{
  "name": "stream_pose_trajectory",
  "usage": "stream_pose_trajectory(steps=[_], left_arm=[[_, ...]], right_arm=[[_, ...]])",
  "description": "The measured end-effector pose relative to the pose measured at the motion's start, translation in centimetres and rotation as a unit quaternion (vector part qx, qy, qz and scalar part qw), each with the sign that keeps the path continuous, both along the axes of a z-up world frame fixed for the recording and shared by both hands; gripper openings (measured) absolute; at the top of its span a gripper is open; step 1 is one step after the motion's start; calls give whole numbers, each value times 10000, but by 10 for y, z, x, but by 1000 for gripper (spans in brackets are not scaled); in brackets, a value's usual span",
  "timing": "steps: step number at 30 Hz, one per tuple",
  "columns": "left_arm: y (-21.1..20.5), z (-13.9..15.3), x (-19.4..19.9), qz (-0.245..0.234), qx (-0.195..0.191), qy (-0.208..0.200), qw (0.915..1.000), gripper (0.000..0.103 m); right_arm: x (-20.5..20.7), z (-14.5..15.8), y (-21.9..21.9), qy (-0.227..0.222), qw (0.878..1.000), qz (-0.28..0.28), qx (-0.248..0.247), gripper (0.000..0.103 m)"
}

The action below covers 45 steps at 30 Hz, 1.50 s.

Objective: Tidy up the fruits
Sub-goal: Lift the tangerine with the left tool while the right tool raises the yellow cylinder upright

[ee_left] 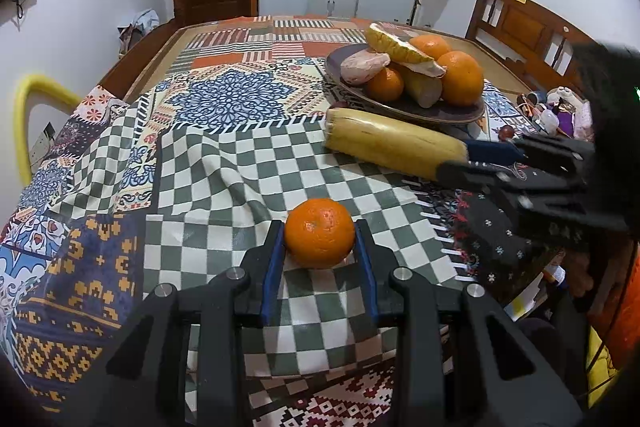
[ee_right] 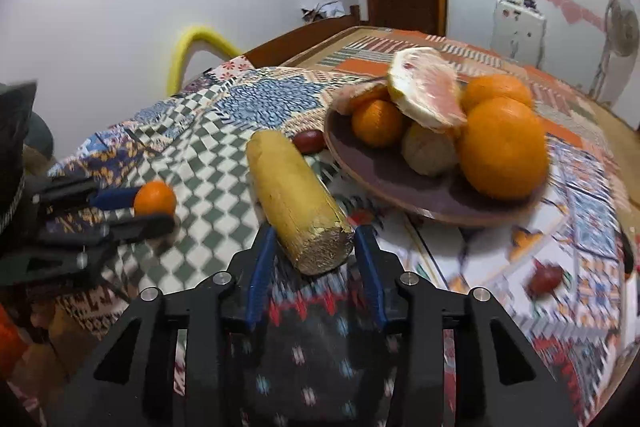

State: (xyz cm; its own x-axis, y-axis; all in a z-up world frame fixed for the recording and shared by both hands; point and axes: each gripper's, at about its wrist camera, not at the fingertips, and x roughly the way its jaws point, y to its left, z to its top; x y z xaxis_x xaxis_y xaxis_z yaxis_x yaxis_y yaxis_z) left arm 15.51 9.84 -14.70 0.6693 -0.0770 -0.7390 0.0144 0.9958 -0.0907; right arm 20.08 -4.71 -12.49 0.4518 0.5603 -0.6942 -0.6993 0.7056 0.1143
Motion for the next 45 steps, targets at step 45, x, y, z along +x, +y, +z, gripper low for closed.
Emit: stream_pose_trajectory(steps=[45], left_arm=[[-39, 23, 21, -348, 19, -325, 9989, 34]], right_arm=[[12, 44, -48, -289, 9982, -529, 73, 36]])
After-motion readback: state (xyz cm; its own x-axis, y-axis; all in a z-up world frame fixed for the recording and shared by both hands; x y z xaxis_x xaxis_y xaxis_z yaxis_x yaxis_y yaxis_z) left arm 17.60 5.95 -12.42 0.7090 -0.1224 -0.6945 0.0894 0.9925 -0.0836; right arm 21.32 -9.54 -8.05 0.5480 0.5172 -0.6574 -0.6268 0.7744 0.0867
